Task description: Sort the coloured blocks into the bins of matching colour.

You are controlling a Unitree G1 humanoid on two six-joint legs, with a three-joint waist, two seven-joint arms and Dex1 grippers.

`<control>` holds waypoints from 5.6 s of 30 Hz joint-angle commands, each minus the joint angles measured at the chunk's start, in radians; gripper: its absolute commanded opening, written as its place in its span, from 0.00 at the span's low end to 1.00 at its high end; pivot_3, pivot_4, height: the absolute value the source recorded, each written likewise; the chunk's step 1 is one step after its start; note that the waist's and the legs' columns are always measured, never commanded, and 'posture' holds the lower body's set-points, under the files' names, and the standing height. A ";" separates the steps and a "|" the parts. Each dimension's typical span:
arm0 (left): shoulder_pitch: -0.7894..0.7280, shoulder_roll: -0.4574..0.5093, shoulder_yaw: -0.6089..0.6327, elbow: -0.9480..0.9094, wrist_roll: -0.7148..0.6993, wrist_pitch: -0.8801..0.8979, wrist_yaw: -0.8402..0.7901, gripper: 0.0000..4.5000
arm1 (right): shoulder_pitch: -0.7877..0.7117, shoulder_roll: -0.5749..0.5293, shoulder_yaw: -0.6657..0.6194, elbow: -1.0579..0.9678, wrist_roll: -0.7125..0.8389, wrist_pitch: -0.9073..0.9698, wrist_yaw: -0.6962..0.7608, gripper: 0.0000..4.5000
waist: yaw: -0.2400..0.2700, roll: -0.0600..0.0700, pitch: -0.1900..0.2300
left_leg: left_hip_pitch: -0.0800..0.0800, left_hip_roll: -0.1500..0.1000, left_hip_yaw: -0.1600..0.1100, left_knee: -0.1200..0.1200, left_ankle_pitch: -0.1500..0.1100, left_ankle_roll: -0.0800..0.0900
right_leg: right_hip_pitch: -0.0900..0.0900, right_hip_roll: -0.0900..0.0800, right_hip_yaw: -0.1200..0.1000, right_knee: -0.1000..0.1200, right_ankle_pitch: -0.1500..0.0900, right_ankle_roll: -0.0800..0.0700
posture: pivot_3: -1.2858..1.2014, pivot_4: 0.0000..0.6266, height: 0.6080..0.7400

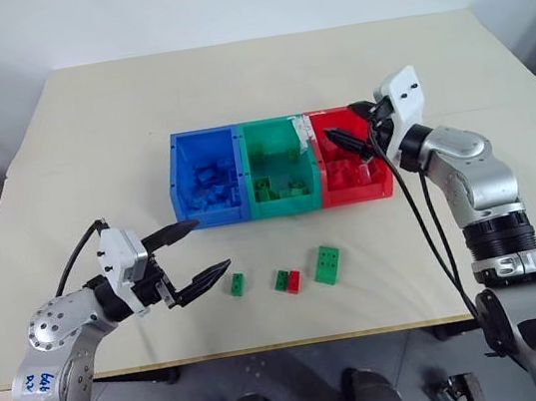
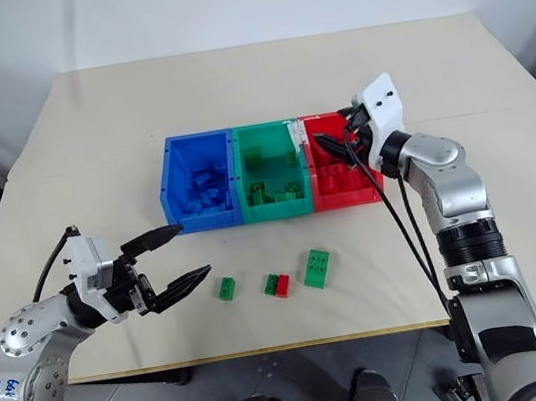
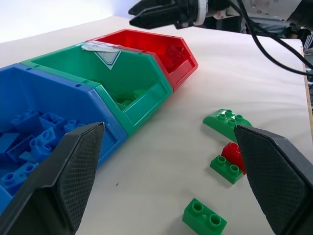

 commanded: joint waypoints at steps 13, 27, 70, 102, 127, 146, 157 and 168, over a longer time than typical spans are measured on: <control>-0.072 0.087 -0.118 0.128 0.121 -0.163 -0.227 1.00 | 0.593 -0.333 -0.213 -0.426 0.181 -0.110 0.436 0.99 | 0.025 0.000 0.000 | 0.000 0.000 0.003 0.001 -0.001 0.001 | 0.002 0.000 0.000 -0.005 0.000 0.000 | 0.52 0.24 1.00; -0.083 0.084 -0.151 0.180 0.129 -0.216 -0.293 1.00 | 0.802 -0.394 -0.135 -0.655 0.225 -0.028 0.510 0.99 | 0.016 0.000 0.000 | 0.001 0.001 0.004 0.002 -0.001 0.001 | 0.002 0.000 0.001 -0.004 0.000 0.000 | 0.52 0.24 1.00; 0.120 0.059 -0.021 0.034 0.078 -0.182 -0.162 1.00 | 0.370 -0.191 0.183 -0.545 0.160 0.270 0.398 0.71 | 0.012 -0.002 0.000 | 0.000 0.001 0.001 0.003 -0.004 0.001 | 0.002 0.000 -0.003 -0.003 0.000 0.000 | 0.52 0.24 1.00; 0.103 0.072 0.013 0.006 0.054 -0.118 -0.128 1.00 | 0.271 -0.073 0.130 -0.474 0.169 0.225 0.299 0.67 | 0.008 -0.002 0.000 | 0.001 0.003 0.003 0.004 -0.004 0.001 | 0.002 0.001 -0.001 -0.002 0.000 0.000 | 0.52 0.24 1.00; 0.093 0.089 -0.092 -0.040 0.079 -0.107 -0.177 1.00 | 0.491 -0.185 0.268 -0.475 -0.021 0.061 0.378 0.99 | 0.012 -0.002 0.000 | 0.001 0.003 0.003 0.005 -0.005 0.001 | 0.002 0.001 -0.002 -0.003 0.000 0.000 | 0.52 0.24 1.00; 0.065 0.069 -0.057 -0.016 0.051 -0.098 -0.147 1.00 | 0.406 -0.110 0.173 -0.543 0.126 0.163 0.330 0.75 | 0.009 -0.002 0.000 | 0.001 0.003 0.003 0.006 -0.005 0.001 | 0.003 0.001 -0.001 -0.003 0.000 0.000 | 0.52 0.24 1.00; 0.172 0.039 0.154 -0.065 -0.022 -0.042 -0.007 1.00 | -0.037 0.028 0.191 -0.161 0.020 0.144 0.213 0.75 | 0.008 -0.002 0.000 | 0.001 0.004 0.003 0.005 -0.006 0.001 | 0.002 0.002 -0.001 -0.002 0.000 0.000 | 0.52 0.24 1.00; 0.202 0.039 0.139 -0.100 -0.027 0.001 0.026 1.00 | -0.147 0.104 0.165 0.103 -0.054 -0.073 0.239 0.98 | -0.006 -0.001 0.000 | 0.000 0.004 0.002 0.004 -0.006 0.000 | 0.000 0.002 -0.002 0.000 0.000 0.000 | 0.52 0.24 1.00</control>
